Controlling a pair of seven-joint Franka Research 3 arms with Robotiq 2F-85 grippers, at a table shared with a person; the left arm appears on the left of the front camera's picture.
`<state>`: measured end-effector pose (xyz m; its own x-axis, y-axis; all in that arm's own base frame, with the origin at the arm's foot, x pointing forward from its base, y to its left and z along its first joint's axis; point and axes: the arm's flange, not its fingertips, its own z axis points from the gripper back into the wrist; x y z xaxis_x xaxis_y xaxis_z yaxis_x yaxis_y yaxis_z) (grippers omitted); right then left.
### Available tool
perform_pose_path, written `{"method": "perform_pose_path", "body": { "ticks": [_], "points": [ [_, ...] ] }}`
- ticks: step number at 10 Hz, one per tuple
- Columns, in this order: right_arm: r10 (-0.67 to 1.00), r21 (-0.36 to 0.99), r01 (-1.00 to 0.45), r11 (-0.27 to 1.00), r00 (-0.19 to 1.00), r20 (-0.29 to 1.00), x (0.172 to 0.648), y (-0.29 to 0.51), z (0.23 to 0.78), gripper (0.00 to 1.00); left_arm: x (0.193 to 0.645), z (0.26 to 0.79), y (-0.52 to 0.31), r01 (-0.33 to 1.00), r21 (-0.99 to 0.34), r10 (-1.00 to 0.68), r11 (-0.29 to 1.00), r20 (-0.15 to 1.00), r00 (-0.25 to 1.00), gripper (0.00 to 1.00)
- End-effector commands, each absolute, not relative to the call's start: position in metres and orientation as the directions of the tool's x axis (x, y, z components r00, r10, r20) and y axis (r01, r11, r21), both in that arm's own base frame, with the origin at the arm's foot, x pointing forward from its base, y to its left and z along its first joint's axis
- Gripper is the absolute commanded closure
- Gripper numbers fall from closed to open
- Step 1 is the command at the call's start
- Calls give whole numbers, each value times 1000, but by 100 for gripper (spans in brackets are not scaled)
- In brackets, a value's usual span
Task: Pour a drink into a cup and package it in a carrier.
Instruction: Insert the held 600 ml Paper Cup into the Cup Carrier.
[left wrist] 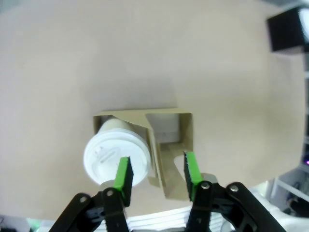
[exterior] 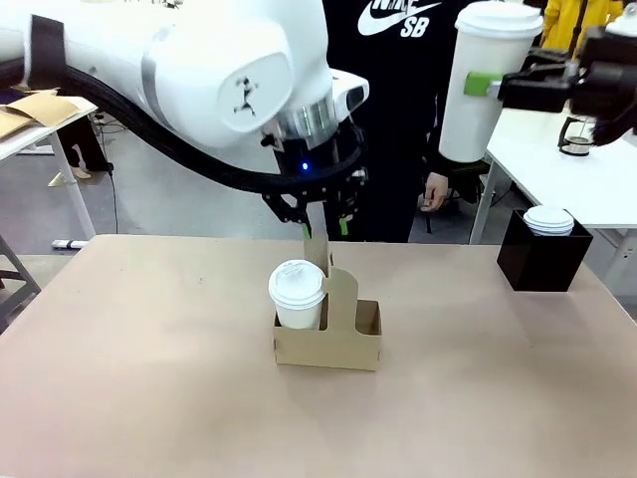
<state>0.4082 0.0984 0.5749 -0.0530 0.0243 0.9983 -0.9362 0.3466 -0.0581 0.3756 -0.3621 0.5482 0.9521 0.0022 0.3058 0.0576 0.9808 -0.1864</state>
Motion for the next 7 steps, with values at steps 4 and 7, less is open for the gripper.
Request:
{"method": "perform_pose_path", "body": {
  "ticks": [4,7],
  "points": [
    [86,-86,-992,97,-77,993,436,138,487,20,342,618,-263,376,-215,-309,901,290,906,0],
    [78,-91,-993,77,-86,993,431,160,433,20,326,620,-184,559,-165,-484,813,345,805,0]
  ]
}}
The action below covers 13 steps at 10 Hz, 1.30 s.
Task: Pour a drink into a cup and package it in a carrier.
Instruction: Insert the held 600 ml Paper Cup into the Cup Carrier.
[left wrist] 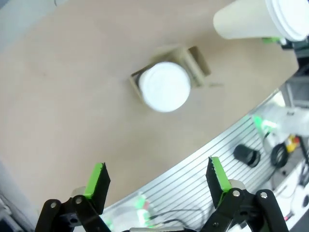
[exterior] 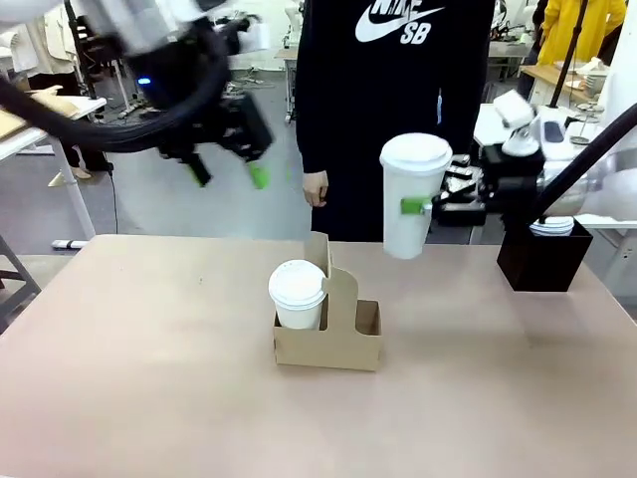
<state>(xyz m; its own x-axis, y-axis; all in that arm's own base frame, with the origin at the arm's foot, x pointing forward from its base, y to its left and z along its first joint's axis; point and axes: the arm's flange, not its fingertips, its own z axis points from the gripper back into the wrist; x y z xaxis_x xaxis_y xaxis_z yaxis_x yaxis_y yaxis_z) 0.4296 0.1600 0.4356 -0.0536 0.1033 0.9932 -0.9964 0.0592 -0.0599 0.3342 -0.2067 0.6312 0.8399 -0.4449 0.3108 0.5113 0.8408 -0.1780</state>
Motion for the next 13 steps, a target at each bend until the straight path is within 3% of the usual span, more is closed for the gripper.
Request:
{"method": "perform_pose_path", "body": {
  "ticks": [1,2,5,7,10,13],
  "points": [
    [90,-72,-992,105,-62,994,431,159,434,20,325,618,-172,592,-116,-515,797,380,768,0],
    [103,-60,-996,59,-54,993,430,160,436,20,334,631,-207,511,-178,-445,841,311,840,0],
    [107,-52,-997,62,-45,993,430,160,426,20,328,627,-188,548,-155,-481,822,325,814,0],
    [41,-49,-997,-58,-52,998,431,178,405,20,343,609,-165,534,-150,-476,832,300,827,0],
    [-36,-70,-985,-158,-65,997,426,196,388,20,342,591,-136,554,-130,-493,822,323,808,0],
    [-26,-54,-973,-224,-50,998,424,211,368,20,338,571,-110,664,-72,-568,744,454,686,0]
  ]
}}
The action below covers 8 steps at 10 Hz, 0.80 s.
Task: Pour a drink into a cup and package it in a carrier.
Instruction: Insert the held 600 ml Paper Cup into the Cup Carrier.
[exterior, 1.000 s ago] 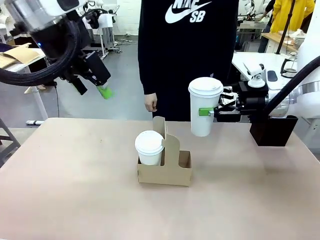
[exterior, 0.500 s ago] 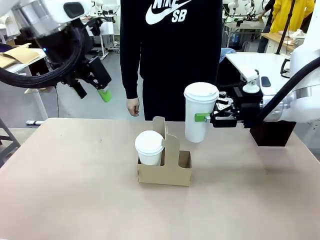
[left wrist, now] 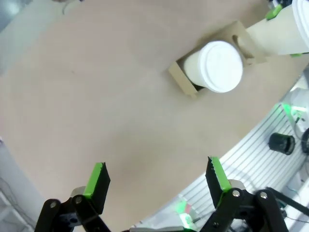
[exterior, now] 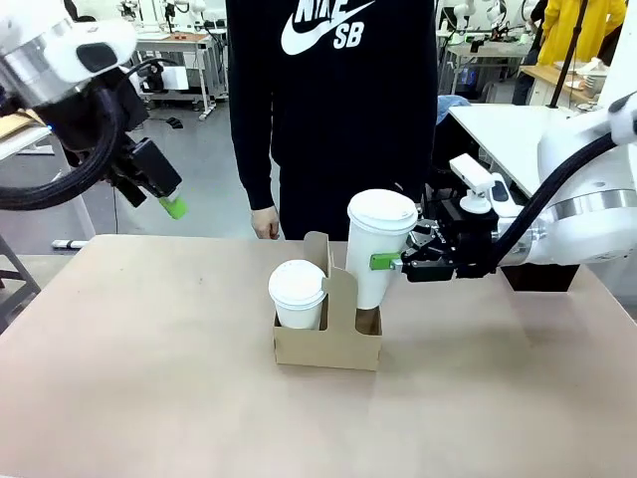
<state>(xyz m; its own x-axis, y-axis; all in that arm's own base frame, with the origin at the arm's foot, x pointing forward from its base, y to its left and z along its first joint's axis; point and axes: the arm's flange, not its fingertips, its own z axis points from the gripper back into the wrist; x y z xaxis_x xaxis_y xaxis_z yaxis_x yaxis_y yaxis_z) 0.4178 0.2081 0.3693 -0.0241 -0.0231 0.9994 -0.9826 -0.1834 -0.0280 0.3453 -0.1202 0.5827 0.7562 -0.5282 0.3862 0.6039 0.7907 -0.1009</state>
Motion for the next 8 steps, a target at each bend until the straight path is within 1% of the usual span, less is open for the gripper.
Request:
{"method": "perform_pose_path", "body": {
  "ticks": [1,2,3,4,8],
  "points": [
    [-22,-57,-973,-222,-53,998,425,213,362,20,336,567,-105,685,-67,-582,726,471,663,0],
    [-18,-61,-972,-227,-59,998,426,216,357,20,335,564,-103,696,-73,-587,715,477,654,0],
    [-28,-60,-970,-234,-55,998,429,217,351,20,337,565,-104,681,-98,-563,726,485,670,0],
    [-22,-54,-968,-243,-50,999,433,218,343,20,340,572,-109,663,-62,-574,746,446,687,0],
    [-4,-13,-961,-276,-12,1000,444,219,313,20,340,572,-109,663,-62,-574,746,446,687,0]
  ]
}}
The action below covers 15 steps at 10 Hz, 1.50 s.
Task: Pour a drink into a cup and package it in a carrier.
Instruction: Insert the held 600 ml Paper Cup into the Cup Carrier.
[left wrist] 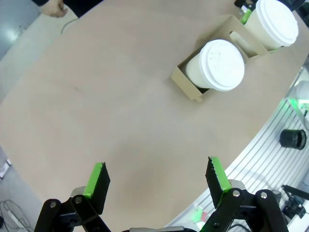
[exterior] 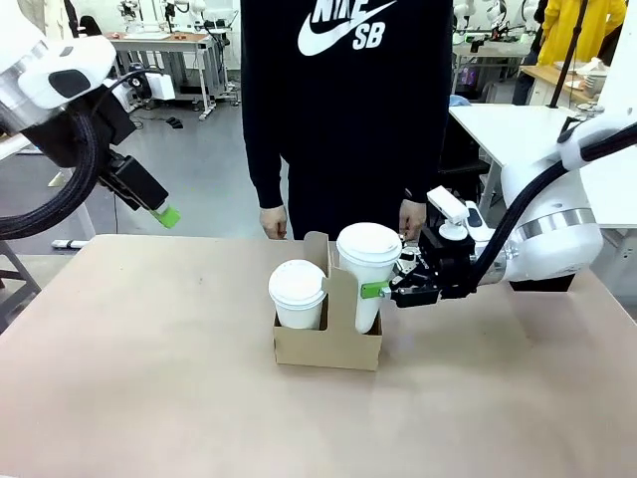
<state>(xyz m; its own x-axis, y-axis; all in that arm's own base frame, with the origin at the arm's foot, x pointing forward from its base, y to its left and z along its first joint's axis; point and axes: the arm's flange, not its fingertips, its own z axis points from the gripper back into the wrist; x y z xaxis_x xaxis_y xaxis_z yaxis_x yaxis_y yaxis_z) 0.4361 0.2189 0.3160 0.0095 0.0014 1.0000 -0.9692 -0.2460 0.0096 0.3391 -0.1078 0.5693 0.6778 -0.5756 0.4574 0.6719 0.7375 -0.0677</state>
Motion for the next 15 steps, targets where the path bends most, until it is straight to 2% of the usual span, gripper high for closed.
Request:
{"method": "perform_pose_path", "body": {
  "ticks": [1,8,9,15],
  "points": [
    [13,-4,-957,-289,-8,1000,445,218,306,20,340,572,-109,663,-62,-574,746,446,687,0],
    [58,-1,-938,-347,-22,998,450,234,249,20,340,572,-109,663,-62,-574,746,446,687,0],
    [70,-15,-941,-337,-41,997,451,232,247,0,340,572,-109,663,-62,-574,746,446,687,0],
    [119,-60,-956,-286,-97,988,460,203,267,0,340,572,-109,663,-62,-574,746,446,687,0]
  ]
}}
